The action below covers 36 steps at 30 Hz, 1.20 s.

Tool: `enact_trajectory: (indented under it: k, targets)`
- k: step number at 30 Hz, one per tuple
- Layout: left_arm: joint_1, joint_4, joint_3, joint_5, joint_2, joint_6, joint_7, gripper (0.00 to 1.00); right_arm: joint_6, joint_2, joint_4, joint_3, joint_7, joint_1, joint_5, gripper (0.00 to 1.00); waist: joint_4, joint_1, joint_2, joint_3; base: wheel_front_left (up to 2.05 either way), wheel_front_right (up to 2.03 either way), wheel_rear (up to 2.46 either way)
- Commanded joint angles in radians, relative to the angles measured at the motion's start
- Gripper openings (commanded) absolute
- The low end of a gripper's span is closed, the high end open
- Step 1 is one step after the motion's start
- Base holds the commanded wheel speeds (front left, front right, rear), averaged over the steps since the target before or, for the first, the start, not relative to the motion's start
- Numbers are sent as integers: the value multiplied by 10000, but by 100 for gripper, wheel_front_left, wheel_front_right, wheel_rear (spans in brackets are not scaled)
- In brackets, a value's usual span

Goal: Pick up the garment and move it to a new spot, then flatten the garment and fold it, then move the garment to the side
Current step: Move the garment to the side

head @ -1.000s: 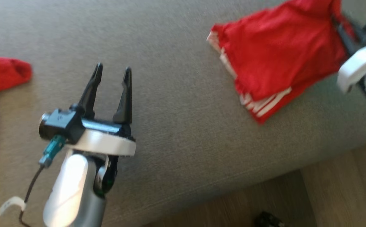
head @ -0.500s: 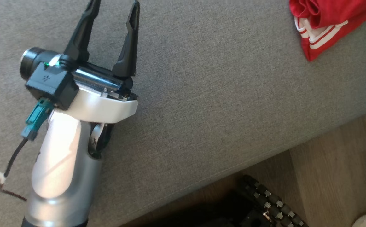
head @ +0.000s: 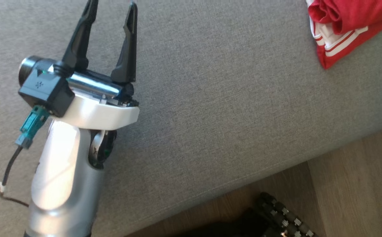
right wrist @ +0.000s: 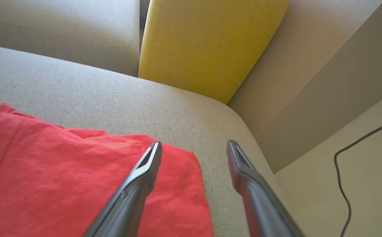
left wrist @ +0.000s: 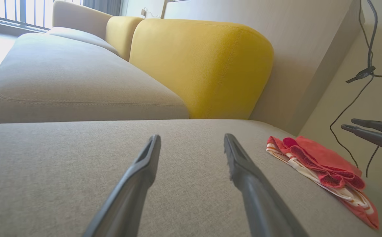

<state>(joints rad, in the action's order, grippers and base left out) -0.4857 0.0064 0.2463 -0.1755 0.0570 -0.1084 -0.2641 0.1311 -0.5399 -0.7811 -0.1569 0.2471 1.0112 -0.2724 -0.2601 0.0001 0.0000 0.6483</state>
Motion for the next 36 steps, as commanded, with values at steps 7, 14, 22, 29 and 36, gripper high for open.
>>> enact_trajectory:
  k: [7, 14, 22, 29, 36]
  targets:
    - [586, -322, -296, -442, -58, 277, 23, 100, -4, 38, 729, -57, 95, -867, -47, 100, 806, -1, 0, -1571, 0, 0, 0]
    - [1496, -400, -186, -1215, -65, 893, 23, 100, -4, 873, 1908, -279, 103, -2160, -427, 100, 1714, -1, 0, -3040, 0, 0, 0]
    - [2622, -312, 67, -1571, -67, 1564, 23, 100, -4, 2065, 3395, 381, 122, -4444, -928, 100, 2874, -1, 0, -4316, 0, 0, 0]
    - [3451, 213, 85, -1710, -67, 1866, 23, 100, -4, 3424, 4785, 773, 138, -6716, -906, 100, 3556, -1, 0, -5055, 0, 0, 0]
    - [3979, 533, 236, -1132, -67, 1908, 23, 100, -4, 4493, 5737, 991, 144, -8173, 190, 100, 3723, -1, 0, -5333, 0, 0, 0]
